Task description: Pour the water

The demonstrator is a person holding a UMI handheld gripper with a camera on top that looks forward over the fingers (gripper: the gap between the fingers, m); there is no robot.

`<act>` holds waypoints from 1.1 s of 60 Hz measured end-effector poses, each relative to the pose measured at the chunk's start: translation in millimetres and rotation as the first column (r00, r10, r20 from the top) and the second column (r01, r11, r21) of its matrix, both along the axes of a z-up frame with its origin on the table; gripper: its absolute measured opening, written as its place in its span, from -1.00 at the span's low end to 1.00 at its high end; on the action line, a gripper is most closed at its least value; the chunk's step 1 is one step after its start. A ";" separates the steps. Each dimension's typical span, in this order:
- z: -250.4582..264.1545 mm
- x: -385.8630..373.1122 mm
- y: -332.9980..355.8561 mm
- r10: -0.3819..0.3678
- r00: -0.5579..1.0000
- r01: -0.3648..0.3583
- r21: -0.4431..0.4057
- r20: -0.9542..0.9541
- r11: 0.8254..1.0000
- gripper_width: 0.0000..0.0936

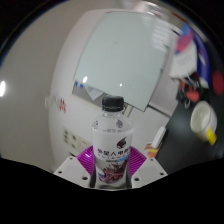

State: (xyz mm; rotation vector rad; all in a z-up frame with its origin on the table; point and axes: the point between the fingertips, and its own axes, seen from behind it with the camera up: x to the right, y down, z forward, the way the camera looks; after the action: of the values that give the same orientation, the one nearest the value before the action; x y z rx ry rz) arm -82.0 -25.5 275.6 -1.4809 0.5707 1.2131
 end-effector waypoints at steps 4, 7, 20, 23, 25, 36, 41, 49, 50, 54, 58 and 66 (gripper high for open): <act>3.9 4.6 11.2 0.015 0.962 -0.028 -0.043 -0.274 0.999 -0.17; -13.3 28.5 35.4 0.008 0.899 -0.044 -0.073 -0.437 0.996 -0.16; -79.1 59.8 60.5 -0.098 0.646 -0.094 -0.205 -0.757 0.974 -0.16; -87.1 60.8 62.5 -0.109 0.616 -0.102 -0.216 -0.780 0.971 -0.16; -91.0 61.8 63.5 -0.115 0.606 -0.103 -0.221 -0.787 0.970 -0.16; -87.2 65.2 58.7 -0.102 0.631 -0.118 -0.224 -0.769 0.967 -0.15; -64.2 69.7 59.8 -0.061 0.717 -0.110 -0.200 -0.694 0.974 -0.16; -9.8 83.4 58.6 0.007 0.939 -0.043 -0.097 -0.345 0.994 -0.16; -1.8 88.7 59.4 0.007 0.959 -0.031 -0.079 -0.283 0.996 -0.16; 27.4 117.9 63.2 -0.023 0.999 0.023 0.002 -0.031 1.000 -0.16; 46.6 166.2 66.0 -0.109 0.972 0.093 0.086 0.206 0.992 -0.16; 48.0 238.5 78.5 -0.295 0.711 0.204 0.215 0.638 0.955 -0.16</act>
State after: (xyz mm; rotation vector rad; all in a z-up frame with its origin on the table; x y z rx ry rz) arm 156.5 53.1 323.6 -1.5382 0.1803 0.4291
